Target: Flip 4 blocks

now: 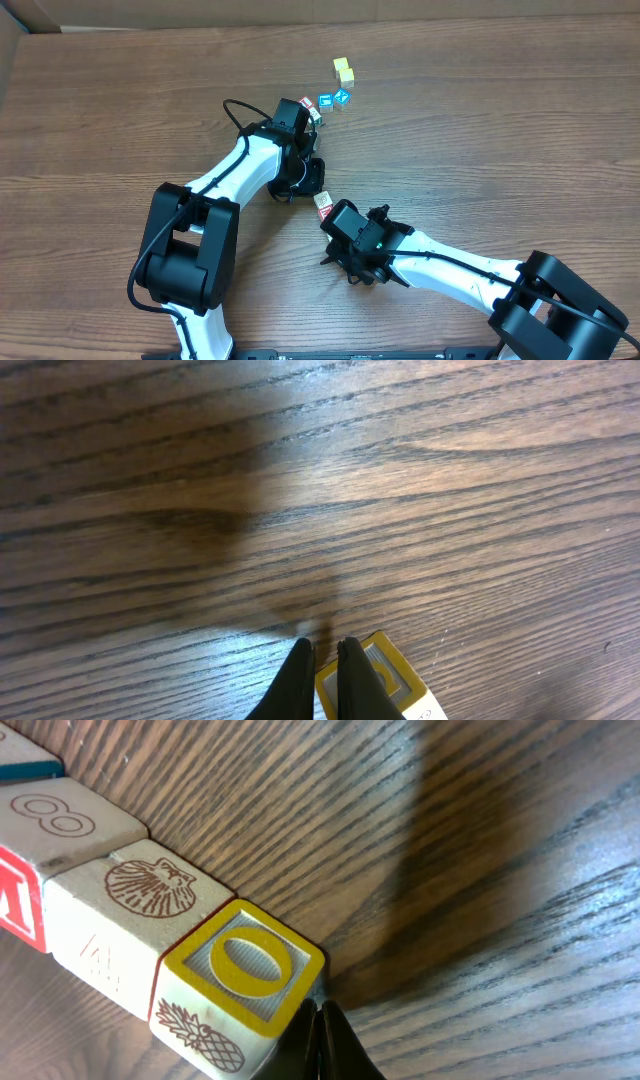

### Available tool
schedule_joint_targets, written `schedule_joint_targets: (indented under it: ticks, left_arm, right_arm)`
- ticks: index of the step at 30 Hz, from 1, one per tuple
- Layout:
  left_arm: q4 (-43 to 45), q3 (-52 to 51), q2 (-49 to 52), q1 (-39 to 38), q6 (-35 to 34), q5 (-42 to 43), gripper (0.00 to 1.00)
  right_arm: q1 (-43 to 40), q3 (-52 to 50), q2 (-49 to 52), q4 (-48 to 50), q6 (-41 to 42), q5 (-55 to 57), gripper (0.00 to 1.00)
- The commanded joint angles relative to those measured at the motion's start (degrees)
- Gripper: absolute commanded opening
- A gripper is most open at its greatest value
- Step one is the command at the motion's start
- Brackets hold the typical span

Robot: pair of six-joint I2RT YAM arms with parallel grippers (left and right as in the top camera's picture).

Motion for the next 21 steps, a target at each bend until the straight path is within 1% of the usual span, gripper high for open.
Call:
schedule_joint_targets:
  ticks: [1, 5, 8, 21]
  left_arm:
    - [-0.13, 0.85, 0.83, -0.24, 1.29, 1.86, 0.04]
    - [0.5, 0.85, 0.83, -0.24, 1.27, 1.86, 0.04]
    - [1.14, 0.85, 0.83, -0.24, 1.25, 1.88, 0.04]
    - [3.28, 0.85, 0.83, -2.08, 1.25, 1.84, 0.04]
  right_arm:
    - [0.02, -0.33, 0.48, 0.7, 4.28, 0.42, 0.04]
    - [0.02, -0.33, 0.48, 0.83, 9.01, -0.13, 0.04]
    - [0.26, -0.33, 0.48, 1.4, 11.08, -0.83, 0.04]
    - [1.53, -0.33, 0.48, 6.47, 11.61, -0.28, 0.04]
